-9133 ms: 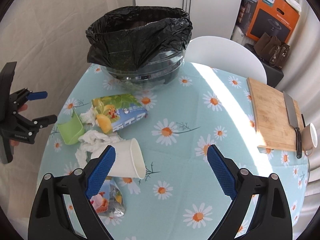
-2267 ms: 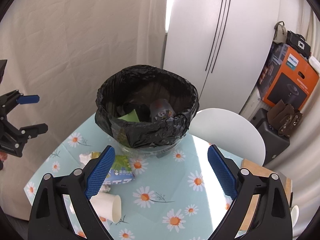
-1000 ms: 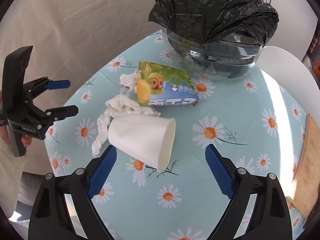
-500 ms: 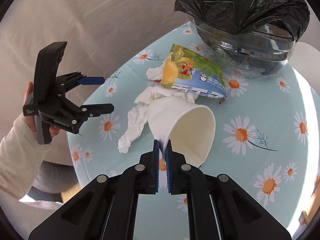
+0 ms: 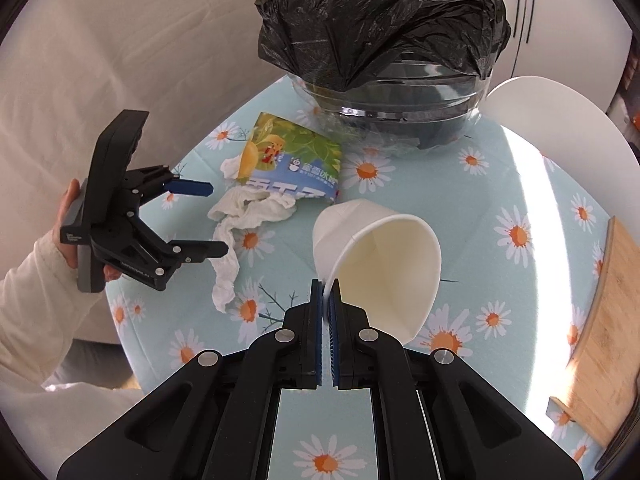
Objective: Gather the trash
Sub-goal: 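Grasp the white paper cup with the right tool while the left tool grasps a white tissue, then lift the white cup and tissue and carry both over the bin, then open both tools to drop the cup and tissue into the bin, then move both open tools toward the yellow-green drink package and last tissue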
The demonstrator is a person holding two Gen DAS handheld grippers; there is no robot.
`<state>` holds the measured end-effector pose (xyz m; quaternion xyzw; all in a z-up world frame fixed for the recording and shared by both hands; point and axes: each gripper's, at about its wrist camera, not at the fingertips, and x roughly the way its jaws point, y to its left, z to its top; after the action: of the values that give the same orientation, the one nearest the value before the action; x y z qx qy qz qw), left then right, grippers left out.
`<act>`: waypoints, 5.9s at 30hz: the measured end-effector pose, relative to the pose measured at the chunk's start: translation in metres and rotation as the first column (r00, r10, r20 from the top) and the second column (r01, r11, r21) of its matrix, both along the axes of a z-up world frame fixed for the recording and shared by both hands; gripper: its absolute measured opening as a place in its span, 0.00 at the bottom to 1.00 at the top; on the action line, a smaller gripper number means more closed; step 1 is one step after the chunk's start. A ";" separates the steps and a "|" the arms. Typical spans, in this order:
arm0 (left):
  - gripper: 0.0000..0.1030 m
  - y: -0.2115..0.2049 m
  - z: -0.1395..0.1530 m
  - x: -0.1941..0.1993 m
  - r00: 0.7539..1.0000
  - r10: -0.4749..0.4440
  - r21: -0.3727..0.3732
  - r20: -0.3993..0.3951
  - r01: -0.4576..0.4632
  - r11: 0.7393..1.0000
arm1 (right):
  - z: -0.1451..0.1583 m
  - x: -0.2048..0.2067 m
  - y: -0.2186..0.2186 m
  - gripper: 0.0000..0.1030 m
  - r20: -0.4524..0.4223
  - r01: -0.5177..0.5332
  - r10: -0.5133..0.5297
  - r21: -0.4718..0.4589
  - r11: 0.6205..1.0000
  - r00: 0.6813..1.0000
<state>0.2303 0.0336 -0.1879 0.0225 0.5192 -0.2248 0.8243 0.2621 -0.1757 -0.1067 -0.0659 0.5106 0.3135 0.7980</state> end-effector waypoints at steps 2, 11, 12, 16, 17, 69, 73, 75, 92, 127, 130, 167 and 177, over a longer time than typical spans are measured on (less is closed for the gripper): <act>0.94 -0.007 -0.003 0.006 1.000 -0.017 0.002 -0.005 0.017 1.000 | 0.001 0.001 -0.003 0.03 0.004 0.013 -0.013 -0.005 1.000 1.000; 0.21 -0.020 -0.010 0.015 0.996 -0.073 -0.005 -0.059 0.073 0.997 | 0.003 0.003 -0.009 0.03 0.014 0.033 -0.033 -0.035 0.999 0.999; 0.20 -0.018 -0.010 0.013 0.995 -0.074 -0.014 -0.063 0.073 0.997 | 0.003 0.002 -0.008 0.03 0.016 0.031 -0.031 -0.036 0.999 0.999; 0.20 -0.012 -0.005 -0.001 0.996 -0.067 0.008 -0.062 0.068 0.998 | 0.007 -0.004 -0.004 0.03 0.031 0.019 -0.018 -0.027 0.999 0.999; 0.20 -0.009 -0.003 -0.006 0.996 -0.065 0.011 -0.063 0.066 0.998 | 0.008 -0.006 -0.004 0.03 0.040 0.017 -0.016 -0.030 0.999 0.999; 0.20 0.022 0.204 -0.059 0.946 0.010 0.148 0.324 -0.061 0.987 | 0.146 -0.076 -0.017 0.03 0.393 0.060 -0.056 0.002 0.998 0.918; 0.20 0.024 0.211 -0.031 0.942 -0.018 0.151 0.336 -0.035 0.988 | 0.159 -0.056 -0.010 0.03 0.402 0.059 -0.060 0.014 0.998 0.914; 0.20 0.027 0.214 -0.015 0.943 -0.019 0.147 0.332 -0.031 0.989 | 0.165 -0.044 -0.006 0.03 0.410 0.066 -0.063 0.006 0.998 0.910; 0.20 0.025 0.243 0.098 0.901 -0.196 0.134 0.388 0.155 0.979 | 0.177 0.046 0.038 0.03 0.396 0.157 -0.137 -0.019 0.987 0.908; 0.94 0.016 0.185 0.219 0.874 -0.231 0.069 0.428 0.224 0.972 | 0.123 0.124 0.060 0.79 0.353 0.259 -0.207 -0.108 0.960 0.912; 0.94 0.030 0.191 0.206 0.893 -0.187 0.037 0.408 0.189 0.981 | 0.127 0.111 0.056 0.82 0.369 0.271 -0.217 -0.102 0.957 0.904; 0.94 0.118 0.121 0.055 0.980 0.025 0.053 0.198 -0.037 0.998 | 0.015 0.021 0.073 0.86 0.155 0.271 -0.259 -0.063 0.960 0.953; 0.94 0.125 0.082 0.041 0.990 -0.036 0.055 0.136 0.028 0.998 | -0.050 0.037 0.110 0.86 0.059 0.211 -0.207 -0.074 0.975 0.977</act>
<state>0.2714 0.1590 -0.1063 0.0678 0.4667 -0.2222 0.8534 0.2994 -0.0657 -0.1565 -0.0516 0.5063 0.2055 0.8359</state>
